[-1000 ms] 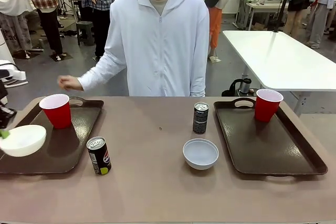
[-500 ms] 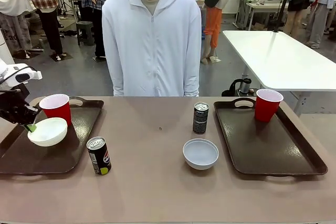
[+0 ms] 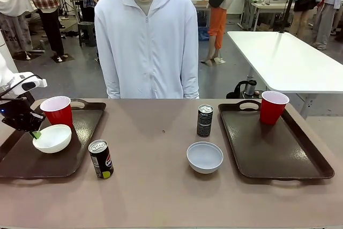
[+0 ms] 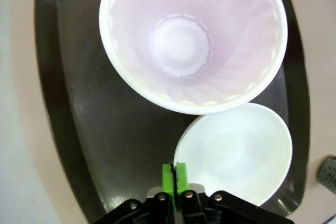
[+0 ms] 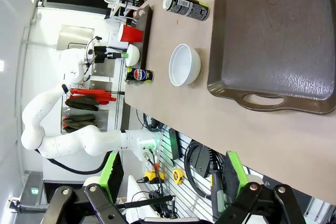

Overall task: Prepare tableware on both trays.
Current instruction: Pick up a Picnic Bowl from the table and place it on a Handle tray.

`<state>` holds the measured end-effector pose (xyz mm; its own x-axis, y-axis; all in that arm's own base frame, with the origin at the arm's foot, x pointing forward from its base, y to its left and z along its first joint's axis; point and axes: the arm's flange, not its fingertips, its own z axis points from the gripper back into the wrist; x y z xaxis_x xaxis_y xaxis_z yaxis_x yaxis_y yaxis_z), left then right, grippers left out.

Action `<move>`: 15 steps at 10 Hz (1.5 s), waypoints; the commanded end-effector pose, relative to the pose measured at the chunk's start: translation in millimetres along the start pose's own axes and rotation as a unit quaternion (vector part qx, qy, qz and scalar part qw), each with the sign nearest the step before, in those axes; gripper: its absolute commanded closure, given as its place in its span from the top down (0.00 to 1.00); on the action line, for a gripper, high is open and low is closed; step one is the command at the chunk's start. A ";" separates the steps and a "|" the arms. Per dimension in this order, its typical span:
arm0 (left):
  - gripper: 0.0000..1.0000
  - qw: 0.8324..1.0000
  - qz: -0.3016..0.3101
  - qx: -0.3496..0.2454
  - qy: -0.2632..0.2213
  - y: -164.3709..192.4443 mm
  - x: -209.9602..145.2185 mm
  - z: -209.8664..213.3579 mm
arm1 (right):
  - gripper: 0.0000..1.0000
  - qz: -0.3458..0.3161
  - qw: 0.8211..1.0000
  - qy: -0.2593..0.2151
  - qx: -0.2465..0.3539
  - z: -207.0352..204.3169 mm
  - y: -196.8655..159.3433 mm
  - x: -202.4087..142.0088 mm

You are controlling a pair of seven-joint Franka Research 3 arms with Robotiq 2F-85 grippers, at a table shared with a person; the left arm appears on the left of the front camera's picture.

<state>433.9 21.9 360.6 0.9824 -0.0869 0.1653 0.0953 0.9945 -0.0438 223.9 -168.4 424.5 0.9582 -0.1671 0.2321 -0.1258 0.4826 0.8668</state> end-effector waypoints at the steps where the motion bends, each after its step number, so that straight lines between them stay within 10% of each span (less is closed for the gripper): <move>1: 0.62 1.000 -0.013 0.003 0.007 1.1 2.8 1.5 | 1.00 0.002 1.000 -0.001 0.003 0.7 0.6 -0.2; 2: 0.62 1.000 -0.012 0.005 0.006 0.8 0.6 4.1 | 1.00 0.002 1.000 -0.001 0.003 0.7 0.6 -0.2; 3: 1.00 1.000 -0.012 0.011 0.006 -0.7 -2.6 9.1 | 1.00 0.002 1.000 -0.001 0.003 0.7 0.6 -0.2; 4: 0.64 1.000 -0.014 0.013 0.004 -4.1 -5.5 16.0 | 1.00 0.002 1.000 -0.001 0.003 0.7 0.6 -0.2; 5: 1.00 1.000 -0.013 0.014 0.005 -8.6 -10.5 24.0 | 1.00 0.002 1.000 -0.001 0.003 0.7 0.6 -0.2; 6: 0.84 1.000 -0.014 0.013 0.011 -13.8 -13.5 30.2 | 1.00 0.002 1.000 -0.001 0.003 0.7 0.6 -0.2; 7: 1.00 1.000 -0.017 0.013 0.019 -18.8 -16.8 36.9 | 1.00 0.002 1.000 -0.001 0.003 0.7 0.6 -0.2; 9: 1.00 0.999 -0.025 0.022 0.038 -28.5 -24.9 53.2 | 1.00 0.002 1.000 -0.001 0.003 0.7 0.6 -0.2; 10: 0.81 0.998 -0.026 0.032 0.043 -32.7 -28.6 60.8 | 1.00 0.002 1.000 -0.001 0.003 0.7 0.6 -0.2; 15: 0.90 0.999 -0.023 0.038 0.029 -35.3 -39.1 95.1 | 1.00 0.002 1.000 -0.001 0.003 0.7 0.6 -0.2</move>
<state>379.1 -8.2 447.1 0.9812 -0.1610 0.1063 0.1578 0.9867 0.0386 224.0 -168.4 424.5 0.9582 -0.1671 0.2321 -0.1258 0.4826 0.8668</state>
